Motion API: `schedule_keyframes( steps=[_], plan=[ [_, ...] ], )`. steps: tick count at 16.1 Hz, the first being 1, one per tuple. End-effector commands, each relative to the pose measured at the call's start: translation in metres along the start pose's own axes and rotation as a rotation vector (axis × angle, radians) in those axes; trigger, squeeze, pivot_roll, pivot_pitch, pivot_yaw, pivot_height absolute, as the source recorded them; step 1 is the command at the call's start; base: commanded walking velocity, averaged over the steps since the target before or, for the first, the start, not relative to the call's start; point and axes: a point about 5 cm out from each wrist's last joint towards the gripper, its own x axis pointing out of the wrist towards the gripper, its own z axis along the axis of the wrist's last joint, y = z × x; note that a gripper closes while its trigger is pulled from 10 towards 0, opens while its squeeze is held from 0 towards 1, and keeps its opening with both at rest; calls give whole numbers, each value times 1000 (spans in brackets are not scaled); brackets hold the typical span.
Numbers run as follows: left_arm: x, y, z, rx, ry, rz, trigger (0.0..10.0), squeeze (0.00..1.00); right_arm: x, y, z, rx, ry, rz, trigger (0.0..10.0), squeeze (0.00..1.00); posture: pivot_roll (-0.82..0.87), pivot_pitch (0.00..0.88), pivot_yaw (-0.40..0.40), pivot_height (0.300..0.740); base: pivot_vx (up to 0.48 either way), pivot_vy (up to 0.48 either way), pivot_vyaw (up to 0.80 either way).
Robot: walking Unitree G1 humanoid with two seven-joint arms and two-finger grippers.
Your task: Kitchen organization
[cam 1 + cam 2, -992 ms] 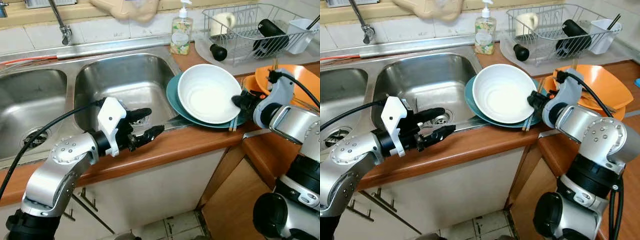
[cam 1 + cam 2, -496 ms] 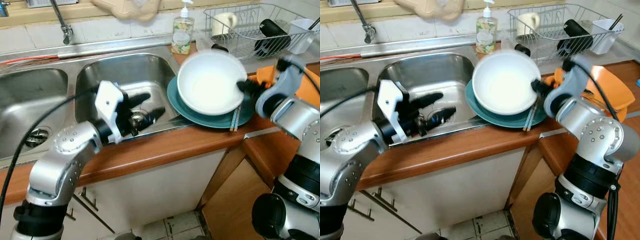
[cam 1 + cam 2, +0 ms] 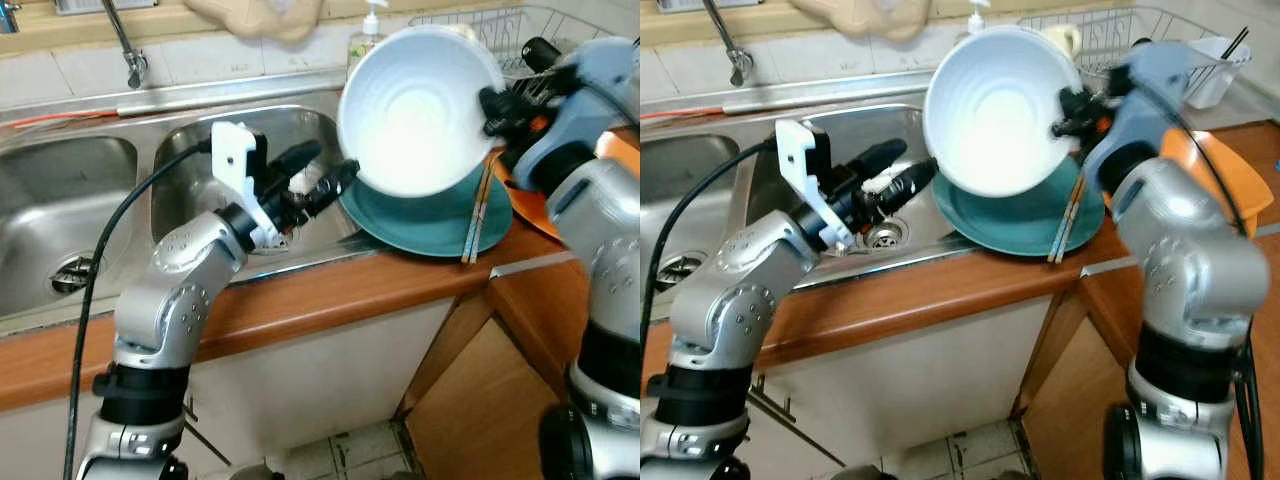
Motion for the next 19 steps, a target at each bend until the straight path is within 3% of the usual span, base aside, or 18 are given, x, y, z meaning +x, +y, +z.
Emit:
schedule_keyframes(
  steps=[1, 3, 4, 5, 8, 14, 19],
  plan=[
    [1, 3, 0, -8, 3, 4, 10000, 0, -3, 12, 14, -40, -86, 76, 0, 0, -107, 0, 64, 740, 0, 0, 0],
    [3, 14, -3, 9, 22, 78, 10000, 0, -5, 21, 14, -9, -120, 144, 0, 0, -109, 0, 73, 740, 0, 0, 0],
    [4, 20, -3, 10, 12, 119, 5882, 0, -5, 22, 14, 4, -135, 144, 0, 0, -109, 0, 73, 740, 0, 0, 0],
    [3, 24, -2, 17, 6, 145, 0, 0, -6, 22, 15, 18, -148, 145, 0, 0, -109, 0, 75, 740, 0, 0, 0],
    [3, 32, 0, 18, -9, 182, 0, 0, -7, 21, 13, 25, -156, 150, 0, 0, -111, 0, 73, 740, 0, 0, 0],
    [4, 32, -1, -25, -42, 189, 0, 0, -6, 24, 15, 55, -174, 165, 0, 0, -109, 0, 70, 740, 0, 0, 0],
    [3, 40, -1, -4, -36, 244, 0, 0, -8, 29, 14, 55, -177, 171, 0, 0, -106, 0, 90, 740, 0, 0, 0]
  ],
)
